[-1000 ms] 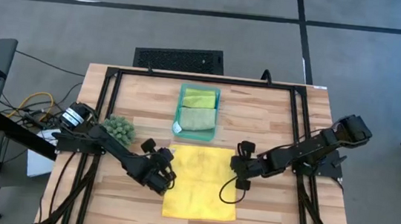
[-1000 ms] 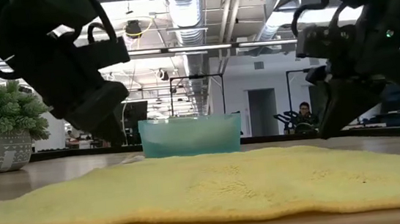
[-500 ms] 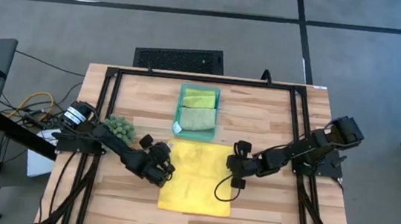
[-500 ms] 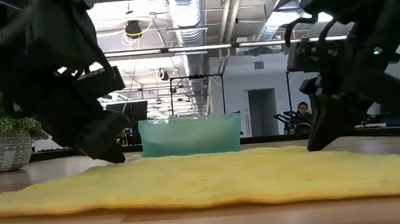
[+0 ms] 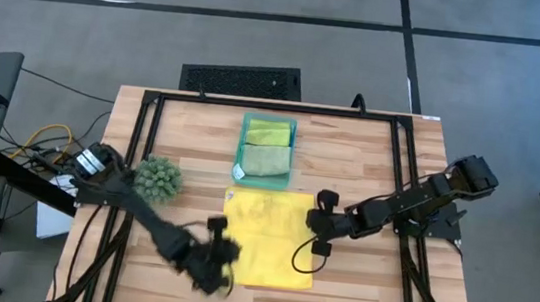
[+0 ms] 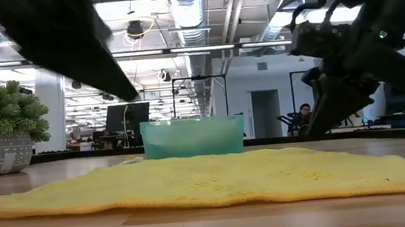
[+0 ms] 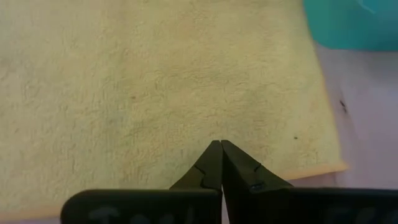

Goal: Fold microfiber towels
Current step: Fold the yellow microfiber cloth

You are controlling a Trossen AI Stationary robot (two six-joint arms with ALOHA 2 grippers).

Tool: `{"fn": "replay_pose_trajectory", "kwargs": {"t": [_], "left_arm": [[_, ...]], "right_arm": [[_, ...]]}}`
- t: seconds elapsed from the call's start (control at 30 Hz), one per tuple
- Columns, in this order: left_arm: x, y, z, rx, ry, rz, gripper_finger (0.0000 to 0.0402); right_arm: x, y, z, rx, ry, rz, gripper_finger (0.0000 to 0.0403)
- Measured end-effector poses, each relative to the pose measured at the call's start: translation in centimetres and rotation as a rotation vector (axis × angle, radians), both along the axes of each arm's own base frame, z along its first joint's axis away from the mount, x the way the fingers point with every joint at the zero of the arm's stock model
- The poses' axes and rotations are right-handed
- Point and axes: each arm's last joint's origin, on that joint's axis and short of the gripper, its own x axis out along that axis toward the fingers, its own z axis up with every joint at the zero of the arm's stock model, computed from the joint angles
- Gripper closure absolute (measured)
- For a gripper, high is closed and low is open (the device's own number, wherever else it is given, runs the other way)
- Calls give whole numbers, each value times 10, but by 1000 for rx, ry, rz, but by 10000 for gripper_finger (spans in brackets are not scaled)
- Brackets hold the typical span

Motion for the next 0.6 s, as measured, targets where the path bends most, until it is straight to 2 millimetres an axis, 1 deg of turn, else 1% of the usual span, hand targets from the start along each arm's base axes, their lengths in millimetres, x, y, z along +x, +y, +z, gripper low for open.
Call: {"fn": "replay_pose_trajectory", "kwargs": {"t": [0.07,0.17,0.23,0.3,0.33,0.43,0.53,0.6], "left_arm": [[-7,-27,10,-28,-18,-104,401],[-27,-61,19,-44,-50,-235,401],[-41,-79,22,-61,-71,-297,401],[-55,-92,21,-47,-84,-335,398],[-59,-97,18,-41,-87,-345,393],[-71,-110,-2,22,-57,-382,369],[-71,-115,-28,93,-13,-396,332],[-66,-112,-42,146,14,-377,305]], "right_arm": [[-1,3,0,0,0,12,379],[-2,6,0,0,0,25,379],[-3,8,0,1,-2,30,379],[-2,8,0,3,-9,31,379],[-2,8,0,4,-10,31,379],[-1,7,1,6,-16,27,379],[-1,7,1,6,-18,28,379],[-1,7,1,7,-19,28,379]]}}
